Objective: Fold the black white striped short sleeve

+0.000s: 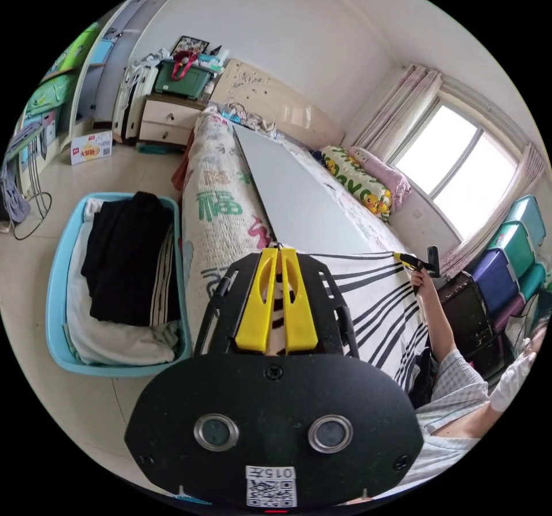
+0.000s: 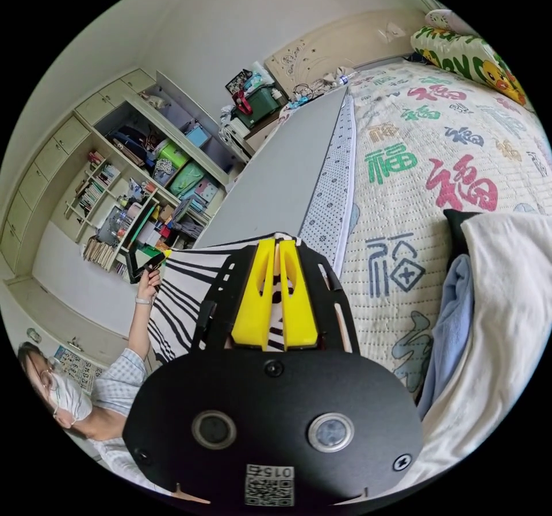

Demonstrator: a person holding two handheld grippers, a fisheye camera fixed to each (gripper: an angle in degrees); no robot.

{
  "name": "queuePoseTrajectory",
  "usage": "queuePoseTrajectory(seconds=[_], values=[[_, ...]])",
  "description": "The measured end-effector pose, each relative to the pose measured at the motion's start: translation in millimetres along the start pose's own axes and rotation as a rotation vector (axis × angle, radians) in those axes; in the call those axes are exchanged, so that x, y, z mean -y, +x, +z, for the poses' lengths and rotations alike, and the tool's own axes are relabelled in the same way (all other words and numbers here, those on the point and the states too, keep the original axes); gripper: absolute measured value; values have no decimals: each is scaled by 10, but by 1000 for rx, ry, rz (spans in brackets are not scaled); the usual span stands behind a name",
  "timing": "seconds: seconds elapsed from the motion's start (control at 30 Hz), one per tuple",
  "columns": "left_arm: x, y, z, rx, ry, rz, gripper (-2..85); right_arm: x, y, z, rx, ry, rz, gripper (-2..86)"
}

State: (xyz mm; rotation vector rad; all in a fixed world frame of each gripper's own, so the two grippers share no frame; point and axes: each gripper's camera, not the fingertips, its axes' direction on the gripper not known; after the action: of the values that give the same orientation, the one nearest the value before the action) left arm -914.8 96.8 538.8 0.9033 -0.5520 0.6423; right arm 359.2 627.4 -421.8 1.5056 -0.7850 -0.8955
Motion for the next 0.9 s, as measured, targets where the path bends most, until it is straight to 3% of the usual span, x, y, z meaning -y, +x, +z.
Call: queuePoseTrajectory(seconds=[0.23, 0.47, 0.57, 0.67, 0.73, 0.8, 0.9], values=[[426, 212, 407, 57, 21, 45, 2, 276, 136, 389, -50, 22, -7, 6], [351, -127, 1465, 146, -98, 82, 17, 174, 524, 1395, -184, -80, -3, 25], [279, -311, 1678, 136, -178, 59, 44, -84, 704, 1484, -64, -15, 7, 39], [197, -437, 1551, 78, -103, 46, 71, -433, 510, 1215, -258, 234, -25, 49], [155, -549, 1563, 57, -97, 24, 77, -664, 134, 1107, -352, 341, -123, 60], [124, -680, 1582, 28, -89, 3, 79, -1044, -615, 1168, -441, 449, -363, 56], [90, -809, 1625, 15, -87, -17, 79, -1595, -1617, 1677, -430, 391, -724, 51]])
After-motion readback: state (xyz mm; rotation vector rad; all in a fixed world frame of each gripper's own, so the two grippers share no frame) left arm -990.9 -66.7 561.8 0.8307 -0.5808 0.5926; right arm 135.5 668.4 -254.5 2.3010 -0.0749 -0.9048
